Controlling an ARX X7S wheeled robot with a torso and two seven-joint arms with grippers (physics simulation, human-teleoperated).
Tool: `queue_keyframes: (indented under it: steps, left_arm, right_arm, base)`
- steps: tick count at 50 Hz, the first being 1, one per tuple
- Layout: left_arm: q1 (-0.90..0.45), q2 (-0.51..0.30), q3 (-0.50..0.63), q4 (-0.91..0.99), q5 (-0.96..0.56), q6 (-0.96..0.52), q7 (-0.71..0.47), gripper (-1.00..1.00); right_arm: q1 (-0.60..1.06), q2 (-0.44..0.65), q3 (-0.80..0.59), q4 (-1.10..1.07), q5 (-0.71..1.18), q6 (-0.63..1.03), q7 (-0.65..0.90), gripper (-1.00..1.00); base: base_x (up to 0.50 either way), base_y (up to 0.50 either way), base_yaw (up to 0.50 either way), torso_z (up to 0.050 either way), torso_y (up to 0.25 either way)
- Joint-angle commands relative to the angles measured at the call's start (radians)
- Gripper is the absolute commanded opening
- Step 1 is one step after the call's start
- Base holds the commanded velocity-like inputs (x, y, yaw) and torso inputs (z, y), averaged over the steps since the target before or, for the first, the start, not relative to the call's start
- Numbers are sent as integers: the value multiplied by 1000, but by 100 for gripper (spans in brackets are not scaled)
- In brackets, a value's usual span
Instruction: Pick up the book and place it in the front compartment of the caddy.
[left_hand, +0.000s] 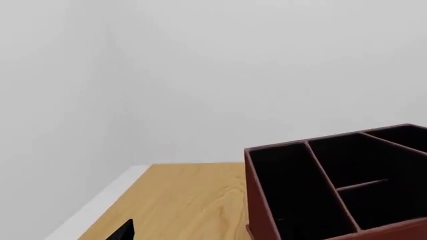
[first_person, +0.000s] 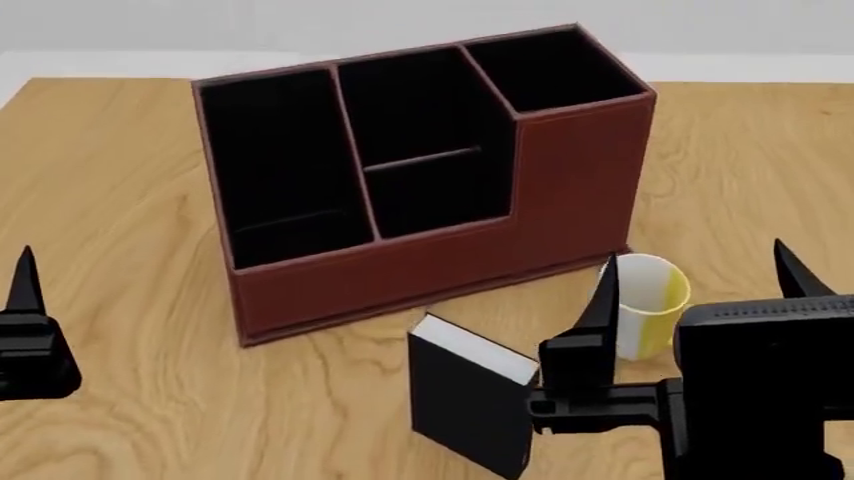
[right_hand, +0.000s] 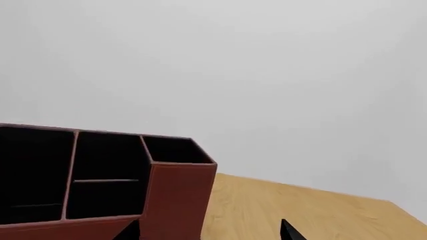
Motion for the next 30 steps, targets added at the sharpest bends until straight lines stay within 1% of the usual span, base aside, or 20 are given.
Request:
queue_keyframes:
  steps: [1, 30]
  left_arm:
    - [3, -3, -3, 4, -6, 1, -4, 100]
    - [-14, -6, 3, 3, -21, -6, -18, 100]
  right_arm:
    - [-1, 2, -2, -5, 6, 2, 5, 100]
    - [-11, 2, -6, -14, 28, -3, 12, 100]
  base:
    - [500, 20, 0, 0, 0]
    - [500, 23, 0, 0, 1]
